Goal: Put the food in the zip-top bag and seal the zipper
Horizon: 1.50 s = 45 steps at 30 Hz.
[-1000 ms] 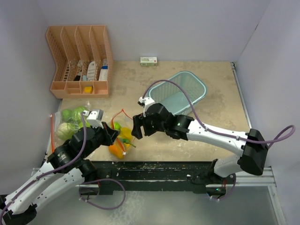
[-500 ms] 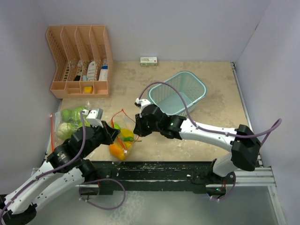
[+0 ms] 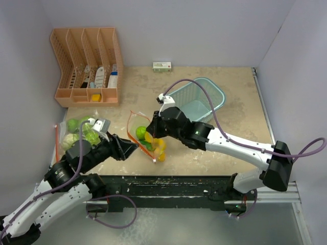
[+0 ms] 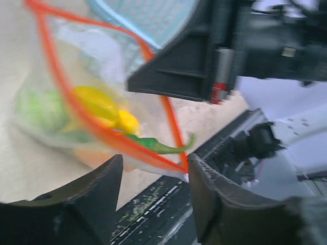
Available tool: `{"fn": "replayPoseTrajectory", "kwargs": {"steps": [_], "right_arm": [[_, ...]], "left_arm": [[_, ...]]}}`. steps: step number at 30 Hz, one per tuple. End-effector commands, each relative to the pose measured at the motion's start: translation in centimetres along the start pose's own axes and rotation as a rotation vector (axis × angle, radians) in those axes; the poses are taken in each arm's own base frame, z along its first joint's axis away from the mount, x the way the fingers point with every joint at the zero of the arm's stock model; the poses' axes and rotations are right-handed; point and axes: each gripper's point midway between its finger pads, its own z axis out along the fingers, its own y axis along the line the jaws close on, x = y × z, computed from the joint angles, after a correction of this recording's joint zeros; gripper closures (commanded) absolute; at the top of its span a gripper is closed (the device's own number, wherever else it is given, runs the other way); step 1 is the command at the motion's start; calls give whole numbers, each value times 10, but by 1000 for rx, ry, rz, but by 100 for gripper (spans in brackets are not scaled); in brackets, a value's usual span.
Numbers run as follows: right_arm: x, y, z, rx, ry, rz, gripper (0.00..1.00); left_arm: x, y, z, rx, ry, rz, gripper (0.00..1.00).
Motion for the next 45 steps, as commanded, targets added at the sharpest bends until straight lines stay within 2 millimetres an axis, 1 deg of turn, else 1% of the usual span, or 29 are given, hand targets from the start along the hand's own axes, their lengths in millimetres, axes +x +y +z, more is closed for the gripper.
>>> {"fn": "replayPoseTrajectory", "kwargs": {"steps": [1, 2, 3, 4, 5, 8, 11, 13, 15, 17, 19, 25, 28, 30, 32, 34, 36, 39, 43, 45], "right_arm": [[-39, 22, 0, -49, -127, 76, 100], [-43, 25, 1, -54, -136, 81, 100], [-48, 27, 1, -58, -148, 86, 100], [-53, 30, 1, -64, -161, 91, 100], [-60, 33, 0, -71, -177, 95, 100], [-81, 39, 1, -87, -224, 117, 100], [-103, 39, 7, -90, -269, 157, 100], [-117, 37, 10, -93, -299, 198, 100], [-131, 36, 8, -110, -339, 249, 100], [-140, 36, 4, -124, -373, 284, 100], [-146, 37, 0, -129, -400, 315, 100], [-154, 39, -3, -155, -441, 405, 100], [-166, 40, -4, -152, -483, 435, 100], [-171, 38, 0, -128, -497, 443, 100], [-172, 40, 7, -124, -493, 448, 100], [-170, 40, 12, -124, -487, 451, 100], [-168, 40, 14, -126, -482, 451, 100], [-164, 39, 16, -130, -475, 453, 100], [-162, 37, 15, -125, -475, 454, 100], [-162, 38, 15, -132, -474, 454, 100]], "left_arm": [[-10, -47, -27, 282, -54, 36, 35], [-8, -49, -32, 307, -64, 27, 27], [-7, -51, -37, 334, -78, 19, 17], [-6, -53, -42, 364, -95, 14, 4], [-6, -55, -46, 389, -113, 9, 0], [-2, -54, -50, 423, -145, -10, 1], [0, -52, -50, 430, -159, -16, 1], [1, -52, -47, 425, -155, -22, 1], [1, -53, -43, 424, -143, -21, 1], [0, -54, -38, 419, -137, -19, 0], [-1, -50, -31, 384, -129, -27, 2], [3, -36, -9, 285, -99, -50, 13], [7, -30, 5, 245, -86, -60, 18], [6, -28, 13, 231, -85, -63, 20], [3, -28, 20, 218, -95, -69, 20], [-5, -31, 25, 218, -119, -78, 20], [-11, -28, 30, 190, -141, -83, 22], [-21, -17, 36, 111, -175, -82, 25], [-41, -5, 35, 26, -255, -83, 32], [-49, 2, 35, -28, -281, -79, 34]]}}
